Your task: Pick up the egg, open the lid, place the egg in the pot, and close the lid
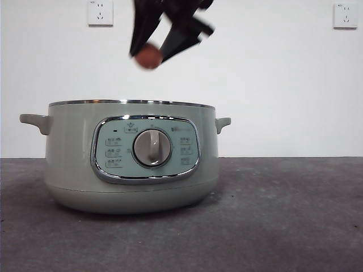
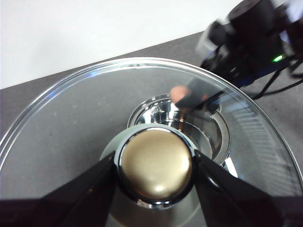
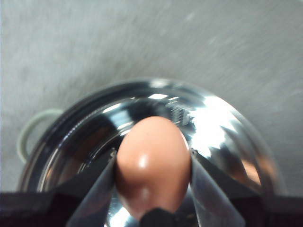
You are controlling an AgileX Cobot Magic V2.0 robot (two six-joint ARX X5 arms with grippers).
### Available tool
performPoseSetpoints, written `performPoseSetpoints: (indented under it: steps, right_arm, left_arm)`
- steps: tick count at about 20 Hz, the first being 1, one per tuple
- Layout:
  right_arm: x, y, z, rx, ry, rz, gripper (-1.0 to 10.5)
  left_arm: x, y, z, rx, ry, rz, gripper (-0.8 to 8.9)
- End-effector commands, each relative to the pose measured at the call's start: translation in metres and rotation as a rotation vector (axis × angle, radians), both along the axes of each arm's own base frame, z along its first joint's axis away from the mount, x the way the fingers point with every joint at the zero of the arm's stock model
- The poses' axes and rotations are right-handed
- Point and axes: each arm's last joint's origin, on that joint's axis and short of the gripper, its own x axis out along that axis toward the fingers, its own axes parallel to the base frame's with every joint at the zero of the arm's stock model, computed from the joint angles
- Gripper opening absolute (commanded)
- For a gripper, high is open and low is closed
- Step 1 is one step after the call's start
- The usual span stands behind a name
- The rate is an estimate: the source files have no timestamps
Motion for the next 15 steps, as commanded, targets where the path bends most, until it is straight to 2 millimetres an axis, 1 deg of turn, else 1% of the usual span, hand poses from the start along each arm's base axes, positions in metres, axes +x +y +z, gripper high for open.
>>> performPoseSetpoints:
  steps: [1, 4, 7, 11, 15]
  right_arm:
    - [0.007, 0.018, -0.025, -0.040, 0.044, 0.013, -0.2]
    - [0.014, 0.031, -0.058, -0.097, 0.097, 0.025, -0.2]
    - [0.019, 0.038, -0.083, -0.143, 0.133, 0.035, -0.2]
    - [0.023, 0.040, -0.105, -0.226, 0.146, 0.038, -0.2]
    - [0.023, 0.040, -0.115, -0.271, 0.168, 0.055, -0.2]
  left_arm:
    - [-0.005, 0.001, 0.003, -0.007, -0.033, -0.005, -0.08]
    - [-0.005, 0.001, 0.003, -0.007, -0.033, -0.005, -0.08]
    - [-0.005, 0.001, 0.003, -0.007, -0.033, -0.005, -0.08]
    - [-0.005, 0.001, 0.003, -0.007, -0.033, -0.005, -0.08]
    - [-0.005, 0.001, 0.003, -0.007, -0.033, -0.005, -0.08]
